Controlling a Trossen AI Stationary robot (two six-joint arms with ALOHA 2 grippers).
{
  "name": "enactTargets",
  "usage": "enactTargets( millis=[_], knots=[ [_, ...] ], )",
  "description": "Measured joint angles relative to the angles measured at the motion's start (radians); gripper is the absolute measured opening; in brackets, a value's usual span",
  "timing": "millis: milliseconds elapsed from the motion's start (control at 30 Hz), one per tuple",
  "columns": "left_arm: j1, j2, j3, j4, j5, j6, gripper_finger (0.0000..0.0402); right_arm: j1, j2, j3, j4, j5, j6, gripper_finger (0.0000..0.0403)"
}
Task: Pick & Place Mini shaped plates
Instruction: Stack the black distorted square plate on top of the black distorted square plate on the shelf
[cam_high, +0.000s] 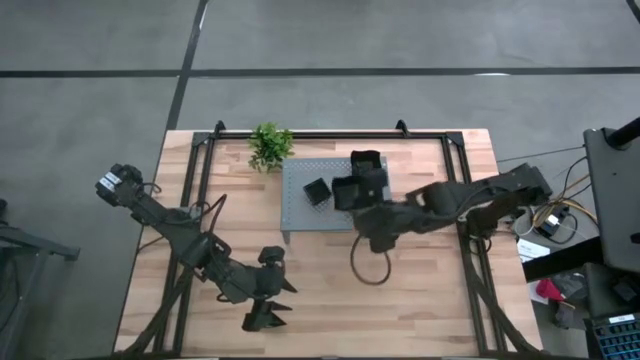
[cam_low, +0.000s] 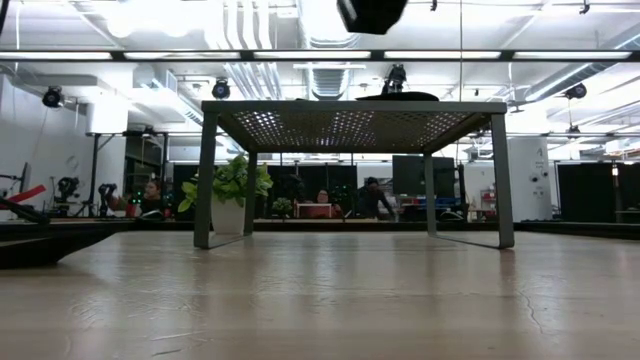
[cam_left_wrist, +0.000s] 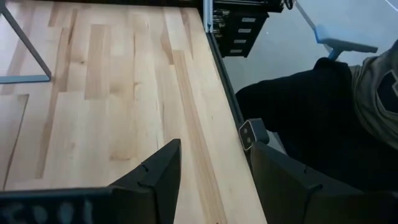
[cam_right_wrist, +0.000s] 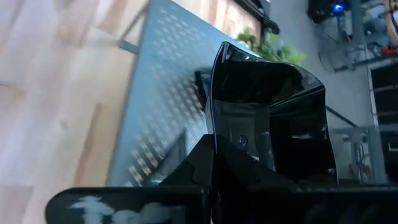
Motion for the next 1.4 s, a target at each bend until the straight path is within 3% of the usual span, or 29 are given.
enactTargets(
  millis=[233,467,667,1400],
  knots=[
    [-0.002,0.0,0.0,0.0,-0.001,-0.001,0.0186,-0.136,-0.146,-0.159,0.05,-0.007,-0.039,0.0008],
    [-0.002,0.0,0.0,0.004,-0.009,-0.008,0.0186,-0.346,-0.261,-0.322,0.246,-0.236,-0.172,0.0008],
    [-0.002,0.0,0.0,0.003,-0.009,-0.015,0.0186,-0.463,-0.271,-0.38,0.263,-0.241,-0.169,0.0008],
    [-0.002,0.001,0.0,-0.012,-0.009,-0.025,0.0186,-0.488,-0.227,-0.423,0.255,-0.305,-0.16,0.002]
  ],
)
